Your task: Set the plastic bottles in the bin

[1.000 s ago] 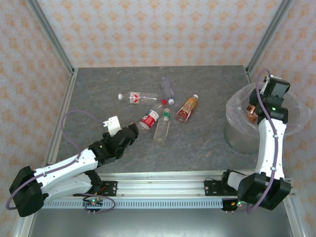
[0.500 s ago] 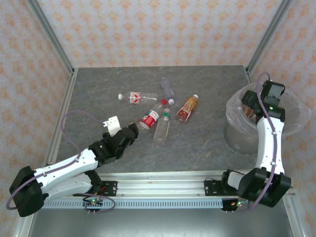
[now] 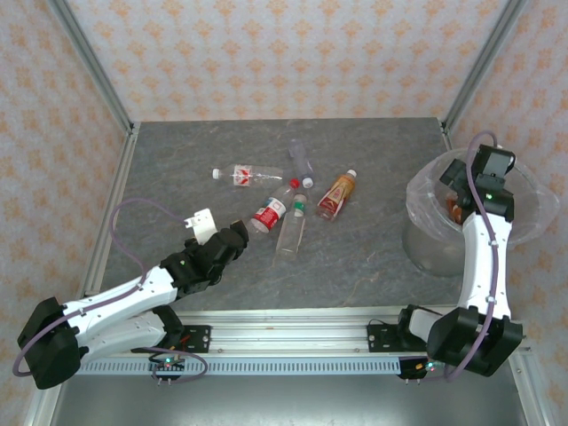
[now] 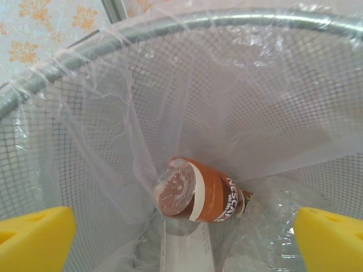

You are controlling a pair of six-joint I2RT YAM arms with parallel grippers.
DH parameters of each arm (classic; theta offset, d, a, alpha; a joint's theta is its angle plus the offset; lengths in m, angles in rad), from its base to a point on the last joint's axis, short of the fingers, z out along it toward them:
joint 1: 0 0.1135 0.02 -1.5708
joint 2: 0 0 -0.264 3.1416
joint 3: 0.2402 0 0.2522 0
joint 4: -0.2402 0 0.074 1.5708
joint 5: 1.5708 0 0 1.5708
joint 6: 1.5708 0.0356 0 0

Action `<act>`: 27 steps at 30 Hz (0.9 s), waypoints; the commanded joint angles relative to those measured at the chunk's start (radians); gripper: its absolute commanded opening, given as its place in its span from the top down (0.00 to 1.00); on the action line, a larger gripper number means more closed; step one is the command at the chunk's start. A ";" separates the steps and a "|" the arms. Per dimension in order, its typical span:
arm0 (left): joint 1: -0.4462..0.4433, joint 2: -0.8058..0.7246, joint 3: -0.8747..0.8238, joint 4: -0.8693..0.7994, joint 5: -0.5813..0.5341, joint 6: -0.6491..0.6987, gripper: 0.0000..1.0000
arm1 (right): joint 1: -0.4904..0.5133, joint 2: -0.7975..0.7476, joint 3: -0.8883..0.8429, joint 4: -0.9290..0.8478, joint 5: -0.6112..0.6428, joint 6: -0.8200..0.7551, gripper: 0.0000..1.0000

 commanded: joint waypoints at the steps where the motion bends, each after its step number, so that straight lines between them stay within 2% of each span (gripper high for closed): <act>1: 0.005 0.000 -0.020 -0.008 -0.033 -0.024 0.00 | 0.002 -0.039 0.029 0.001 0.045 0.034 0.00; 8: 0.011 0.003 -0.021 0.005 -0.013 -0.017 0.00 | 0.041 -0.083 0.053 -0.009 0.021 0.051 0.01; 15: 0.023 0.029 -0.002 0.025 0.051 0.017 0.00 | 0.146 -0.086 0.112 -0.030 -0.024 0.072 0.01; 19: 0.028 0.042 0.010 0.089 0.150 0.095 0.00 | 0.204 -0.098 0.142 -0.013 -0.025 0.098 0.01; 24: 0.049 0.082 0.060 0.050 0.189 0.097 0.00 | 0.301 -0.107 0.179 -0.012 -0.040 0.104 0.01; 27: 0.103 0.114 0.069 0.096 0.324 0.162 0.00 | 0.365 -0.096 0.214 -0.025 -0.104 0.089 0.01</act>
